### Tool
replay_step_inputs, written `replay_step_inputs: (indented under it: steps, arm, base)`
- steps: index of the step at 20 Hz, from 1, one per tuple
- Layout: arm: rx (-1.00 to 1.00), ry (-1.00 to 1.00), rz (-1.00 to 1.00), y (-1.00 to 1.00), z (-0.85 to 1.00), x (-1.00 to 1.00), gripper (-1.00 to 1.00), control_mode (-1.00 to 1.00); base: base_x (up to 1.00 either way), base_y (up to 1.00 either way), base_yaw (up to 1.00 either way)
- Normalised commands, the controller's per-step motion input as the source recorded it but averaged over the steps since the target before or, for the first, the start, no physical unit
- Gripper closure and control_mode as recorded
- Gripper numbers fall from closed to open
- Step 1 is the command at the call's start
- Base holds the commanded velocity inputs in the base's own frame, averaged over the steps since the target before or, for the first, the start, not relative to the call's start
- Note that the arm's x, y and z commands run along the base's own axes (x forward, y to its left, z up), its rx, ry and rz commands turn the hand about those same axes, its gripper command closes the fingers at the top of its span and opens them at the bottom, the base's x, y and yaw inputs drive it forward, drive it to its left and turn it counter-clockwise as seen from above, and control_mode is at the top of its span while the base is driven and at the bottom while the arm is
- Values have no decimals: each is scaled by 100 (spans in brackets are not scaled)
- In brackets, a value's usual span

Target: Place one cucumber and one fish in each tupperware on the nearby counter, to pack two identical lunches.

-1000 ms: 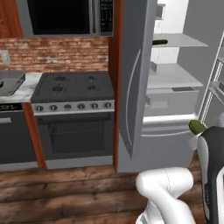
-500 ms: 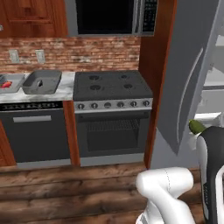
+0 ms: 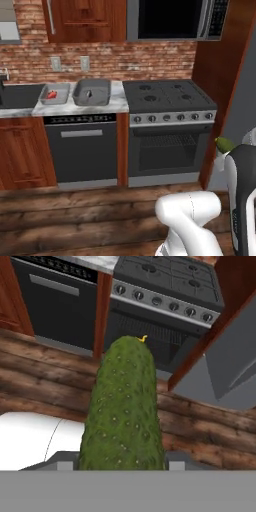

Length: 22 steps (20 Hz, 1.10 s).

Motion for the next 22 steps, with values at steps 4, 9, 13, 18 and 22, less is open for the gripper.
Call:
replay_step_inputs:
  steps: [4,9,13,18,22]
  arm:
    - [0,0,0,0,0,0,100,100]
    - [0,0,0,0,0,0,100,100]
    - [0,0,0,0,0,0,100,100]
    - [0,0,0,0,0,0,100,100]
    - [0,0,0,0,0,0,100,100]
  base:
    - [13,100,0]
    - [48,100,0]
    - [69,99,-1]
    - [90,44,-7]
    - [97,3,-10]
